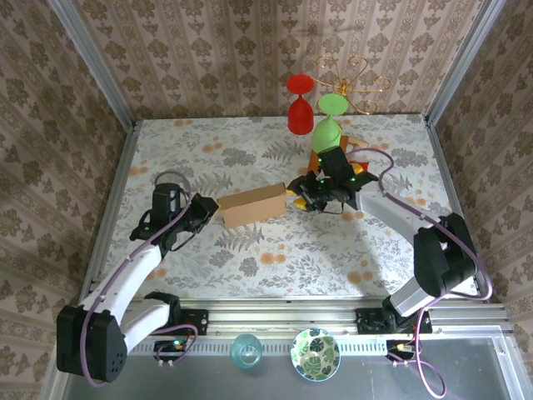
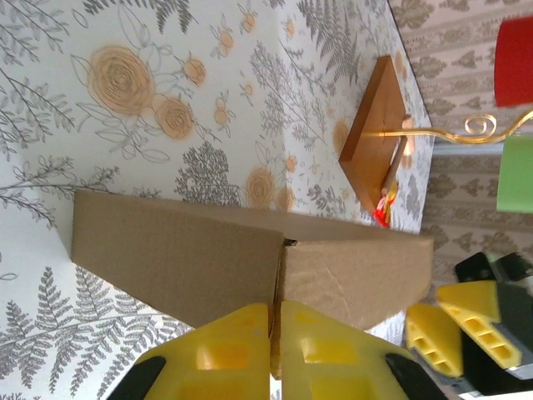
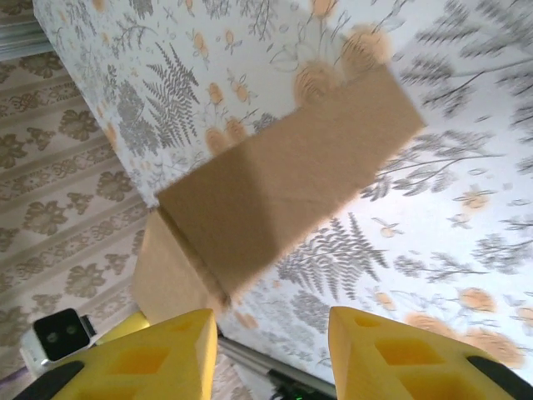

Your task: Fold the paper box

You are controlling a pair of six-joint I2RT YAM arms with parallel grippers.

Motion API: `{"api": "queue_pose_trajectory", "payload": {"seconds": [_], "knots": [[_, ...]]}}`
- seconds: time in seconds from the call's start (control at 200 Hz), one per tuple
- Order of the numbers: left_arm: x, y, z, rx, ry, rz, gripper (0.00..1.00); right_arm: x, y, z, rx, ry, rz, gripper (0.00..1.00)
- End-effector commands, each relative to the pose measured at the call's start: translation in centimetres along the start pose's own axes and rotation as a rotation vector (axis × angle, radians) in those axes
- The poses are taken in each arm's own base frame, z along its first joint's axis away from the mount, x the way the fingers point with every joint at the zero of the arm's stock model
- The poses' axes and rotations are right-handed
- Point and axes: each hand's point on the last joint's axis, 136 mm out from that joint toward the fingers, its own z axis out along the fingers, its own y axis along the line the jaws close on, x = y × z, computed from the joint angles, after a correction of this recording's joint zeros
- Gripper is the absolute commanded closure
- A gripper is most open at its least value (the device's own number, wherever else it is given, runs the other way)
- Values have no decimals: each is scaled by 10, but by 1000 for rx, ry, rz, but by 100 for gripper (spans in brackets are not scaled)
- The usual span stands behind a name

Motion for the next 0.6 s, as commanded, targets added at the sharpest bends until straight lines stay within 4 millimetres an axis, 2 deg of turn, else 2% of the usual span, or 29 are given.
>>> {"api": "queue_pose_trajectory", "payload": {"seconds": [0.0, 0.095, 0.265, 0.365, 0.45, 0.505, 0.54, 0.555, 0.575, 0.585, 0.595], "knots": [[24, 18, 1, -63, 11, 104, 90, 1, -6, -39, 35, -76, -175, 60], [41, 21, 2, -54, 11, 160, 89, 4, -19, -59, 27, -130, -208, 61], [73, 42, 4, -67, 61, 161, 85, 3, -57, -83, 85, -224, -191, 62], [73, 37, 0, -60, 46, 165, 80, -2, -70, -97, 135, -287, -193, 60], [63, 21, -8, -54, 14, 193, 72, -10, -76, -112, 208, -343, -213, 56], [52, 11, -16, -73, -14, 212, 60, -18, -83, -131, 304, -399, -232, 49], [43, 5, -23, -82, -37, 218, 44, -23, -86, -143, 359, -440, -252, 37], [40, 2, -25, -83, -41, 221, 34, -25, -85, -149, 377, -457, -263, 24], [35, -1, -28, -80, -51, 219, 9, -28, -84, -157, 397, -482, -281, 4], [32, -3, -30, -78, -56, 216, 2, -30, -83, -161, 407, -493, -290, 1], [29, -4, -31, -78, -62, 211, 1, -31, -84, -165, 420, -504, -297, 0]]}}
